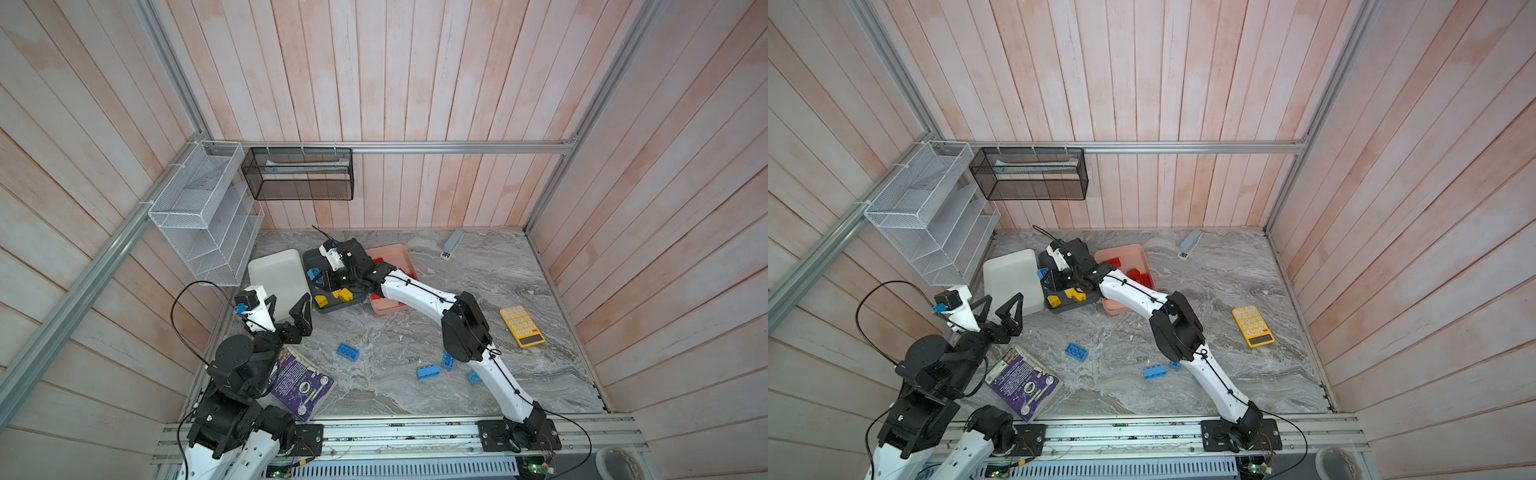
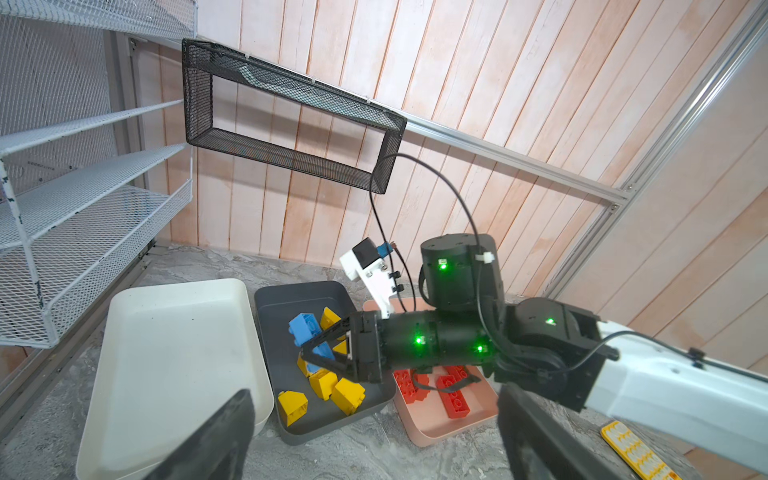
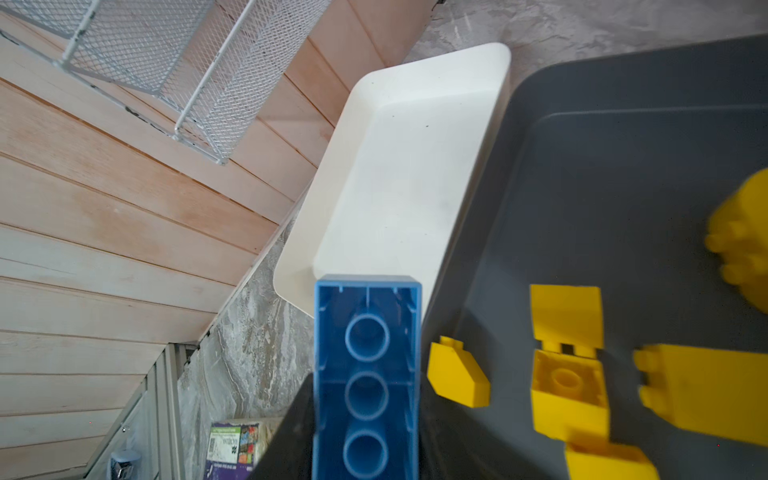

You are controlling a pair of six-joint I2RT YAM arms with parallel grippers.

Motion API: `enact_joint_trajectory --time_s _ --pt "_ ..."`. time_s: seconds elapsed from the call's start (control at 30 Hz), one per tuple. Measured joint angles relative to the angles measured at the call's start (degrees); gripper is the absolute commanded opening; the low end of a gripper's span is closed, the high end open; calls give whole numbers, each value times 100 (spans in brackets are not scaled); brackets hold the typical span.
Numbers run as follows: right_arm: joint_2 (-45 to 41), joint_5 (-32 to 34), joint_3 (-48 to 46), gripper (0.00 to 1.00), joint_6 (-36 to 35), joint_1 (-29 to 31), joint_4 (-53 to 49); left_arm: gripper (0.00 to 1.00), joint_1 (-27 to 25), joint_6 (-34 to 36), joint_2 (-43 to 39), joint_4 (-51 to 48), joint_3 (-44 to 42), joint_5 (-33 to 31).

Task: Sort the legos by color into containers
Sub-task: 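Lower the blue brick into the white tray and open the right gripper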

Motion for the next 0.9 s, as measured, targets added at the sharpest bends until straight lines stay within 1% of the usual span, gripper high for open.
enact_joint_trajectory --time_s 0.33,0.57,0.7,0.83,0.9 --pt "885 -52 708 31 678 138 881 93 0 2 0 -2 -4 0" --pt "1408 295 1290 32 1134 286 1283 93 0 2 0 -2 -4 0" --pt "1537 492 1346 35 1338 422 1397 93 0 2 0 -2 -4 0" --pt "1574 575 1346 48 1469 492 1486 93 0 0 2 -2 -4 0" --pt "1574 608 1346 58 1493 494 1515 93 0 2 4 -2 -4 0"
